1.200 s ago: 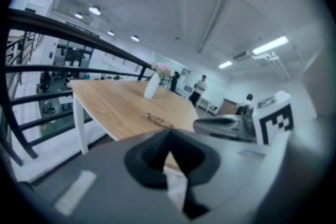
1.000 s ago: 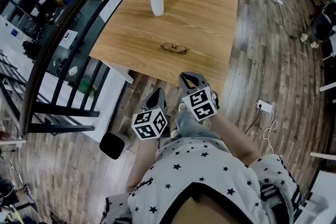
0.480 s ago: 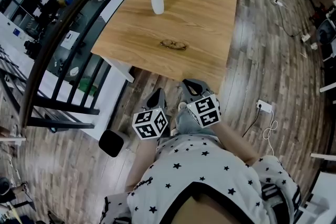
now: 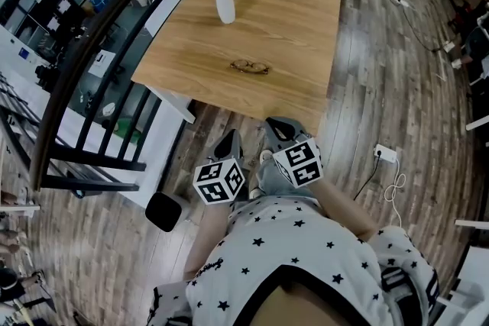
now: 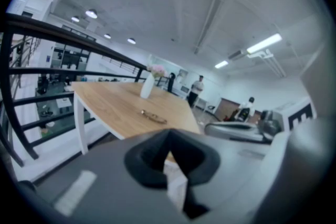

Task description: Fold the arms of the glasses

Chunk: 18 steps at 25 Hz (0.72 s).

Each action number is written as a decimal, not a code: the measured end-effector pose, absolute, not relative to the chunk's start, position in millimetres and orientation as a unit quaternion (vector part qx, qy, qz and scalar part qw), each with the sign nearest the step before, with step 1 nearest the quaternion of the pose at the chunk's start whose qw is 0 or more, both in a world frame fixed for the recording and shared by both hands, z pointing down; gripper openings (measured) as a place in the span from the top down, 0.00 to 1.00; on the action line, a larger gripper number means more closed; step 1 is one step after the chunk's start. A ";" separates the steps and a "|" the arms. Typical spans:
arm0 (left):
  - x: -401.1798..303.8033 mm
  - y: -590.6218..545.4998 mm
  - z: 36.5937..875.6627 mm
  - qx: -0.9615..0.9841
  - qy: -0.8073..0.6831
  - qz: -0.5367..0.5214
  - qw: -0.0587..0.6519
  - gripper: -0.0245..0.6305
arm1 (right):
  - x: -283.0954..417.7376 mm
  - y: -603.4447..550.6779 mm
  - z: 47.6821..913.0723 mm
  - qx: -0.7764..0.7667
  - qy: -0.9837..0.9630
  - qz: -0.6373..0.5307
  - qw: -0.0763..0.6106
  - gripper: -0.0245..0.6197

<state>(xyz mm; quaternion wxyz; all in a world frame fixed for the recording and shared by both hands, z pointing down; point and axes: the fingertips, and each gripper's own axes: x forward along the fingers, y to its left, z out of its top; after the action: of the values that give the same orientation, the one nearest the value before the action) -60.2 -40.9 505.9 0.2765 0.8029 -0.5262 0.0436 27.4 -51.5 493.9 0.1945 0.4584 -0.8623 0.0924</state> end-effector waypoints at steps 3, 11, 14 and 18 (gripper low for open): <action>-58.0 -41.5 507.8 0.803 -0.526 0.044 0.277 0.95 | 30.3 -51.4 494.7 0.460 -0.862 0.094 0.191 0.94; -55.5 -41.8 507.5 0.802 -0.526 0.046 0.279 0.95 | 31.7 -52.1 494.0 0.456 -0.864 0.104 0.188 0.94; -54.5 -42.0 510.1 0.801 -0.526 0.048 0.283 0.95 | 33.5 -53.2 494.1 0.456 -0.864 0.106 0.186 0.94; -52.0 -44.0 511.2 0.800 -0.525 0.050 0.285 0.95 | 37.9 -56.6 494.5 0.455 -0.864 0.107 0.186 0.94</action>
<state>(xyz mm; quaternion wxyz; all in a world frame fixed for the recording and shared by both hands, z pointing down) -52.0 -44.0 511.2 0.2853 0.8004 -0.5249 0.0502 37.9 -56.6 494.5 0.1863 0.4550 -0.8642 0.1067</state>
